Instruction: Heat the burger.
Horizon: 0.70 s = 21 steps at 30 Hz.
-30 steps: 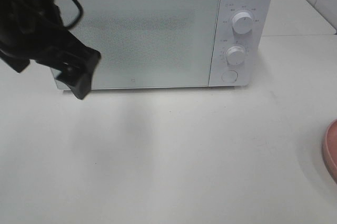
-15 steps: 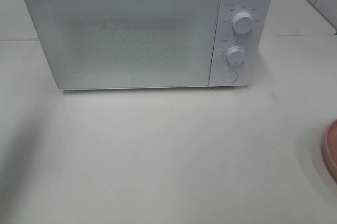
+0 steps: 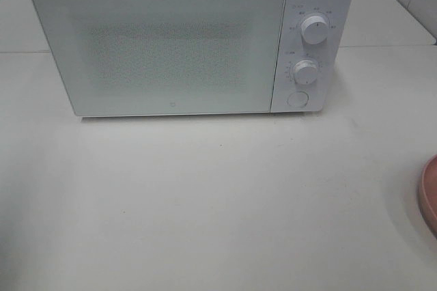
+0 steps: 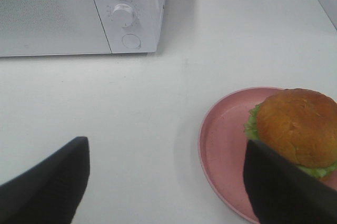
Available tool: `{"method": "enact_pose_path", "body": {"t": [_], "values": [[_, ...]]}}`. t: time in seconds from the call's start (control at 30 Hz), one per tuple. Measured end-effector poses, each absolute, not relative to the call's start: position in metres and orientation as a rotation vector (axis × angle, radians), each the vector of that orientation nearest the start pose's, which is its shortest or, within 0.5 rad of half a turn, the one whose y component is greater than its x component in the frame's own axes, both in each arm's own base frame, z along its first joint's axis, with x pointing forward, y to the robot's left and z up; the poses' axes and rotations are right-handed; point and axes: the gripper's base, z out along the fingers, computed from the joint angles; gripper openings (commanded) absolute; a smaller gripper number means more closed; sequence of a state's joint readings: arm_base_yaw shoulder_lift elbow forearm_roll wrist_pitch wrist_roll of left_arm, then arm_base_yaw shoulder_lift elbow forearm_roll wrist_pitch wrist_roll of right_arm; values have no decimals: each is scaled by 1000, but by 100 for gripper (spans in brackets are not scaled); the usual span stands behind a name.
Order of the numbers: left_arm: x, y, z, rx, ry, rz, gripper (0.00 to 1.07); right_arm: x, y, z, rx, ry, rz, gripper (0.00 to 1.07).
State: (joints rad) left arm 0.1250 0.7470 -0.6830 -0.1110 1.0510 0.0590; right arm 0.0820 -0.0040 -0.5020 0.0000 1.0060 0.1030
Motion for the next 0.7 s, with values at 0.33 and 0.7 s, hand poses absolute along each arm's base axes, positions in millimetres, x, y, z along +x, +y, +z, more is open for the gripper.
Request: {"method": "enact_pose_path", "body": {"t": [0.33, 0.7], "values": [[65, 0, 276, -100, 2388, -37, 99, -4, 0, 282, 21, 1985, 120, 75], [21, -5, 278, -35, 2178, -25, 98, -4, 0, 282, 21, 1985, 120, 75]]}}
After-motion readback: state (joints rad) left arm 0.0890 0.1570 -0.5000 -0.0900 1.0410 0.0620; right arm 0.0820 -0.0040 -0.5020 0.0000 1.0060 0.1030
